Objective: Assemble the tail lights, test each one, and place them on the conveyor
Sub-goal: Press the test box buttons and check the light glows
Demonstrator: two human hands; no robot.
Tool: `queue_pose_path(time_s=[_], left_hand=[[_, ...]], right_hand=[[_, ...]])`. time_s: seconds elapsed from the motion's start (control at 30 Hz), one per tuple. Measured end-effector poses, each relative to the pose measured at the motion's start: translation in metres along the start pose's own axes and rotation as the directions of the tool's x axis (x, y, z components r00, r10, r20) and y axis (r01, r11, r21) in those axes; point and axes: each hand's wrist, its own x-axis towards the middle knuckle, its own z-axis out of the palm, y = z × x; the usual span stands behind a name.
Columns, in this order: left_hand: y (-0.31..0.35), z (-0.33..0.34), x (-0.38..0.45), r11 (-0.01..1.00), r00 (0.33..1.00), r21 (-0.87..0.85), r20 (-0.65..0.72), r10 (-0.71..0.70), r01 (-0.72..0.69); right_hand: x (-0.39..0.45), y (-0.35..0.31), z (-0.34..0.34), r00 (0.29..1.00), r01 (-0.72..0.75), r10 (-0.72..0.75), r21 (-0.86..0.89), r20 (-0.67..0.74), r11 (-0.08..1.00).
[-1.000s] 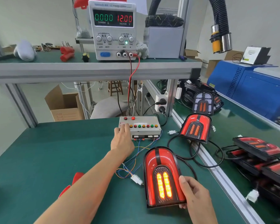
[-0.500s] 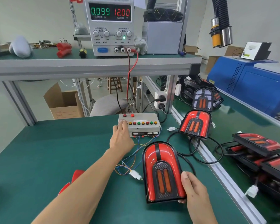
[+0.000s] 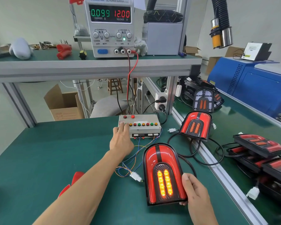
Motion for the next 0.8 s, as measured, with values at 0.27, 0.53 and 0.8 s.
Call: queue_pose_path(time_s=[0.27, 0.53, 0.8], left_hand=[[0.004, 0.001, 0.001, 0.995, 0.998, 0.094, 0.059, -0.021, 0.015], [0.007, 0.004, 0.009, 0.993, 0.997, 0.114, 0.065, -0.048, 0.041], [0.008, 0.0, 0.013, 0.994, 0.992, 0.08, 0.096, -0.085, 0.078]], right_hand=[[0.001, 0.002, -0.001, 0.999, 0.008, -0.008, 0.0, 0.034, 1.0], [0.001, 0.004, -0.001, 1.0, 0.01, -0.01, 0.018, 0.004, 1.0], [0.0, 0.0, 0.0, 1.0, 0.005, -0.005, 0.024, 0.014, 1.0]])
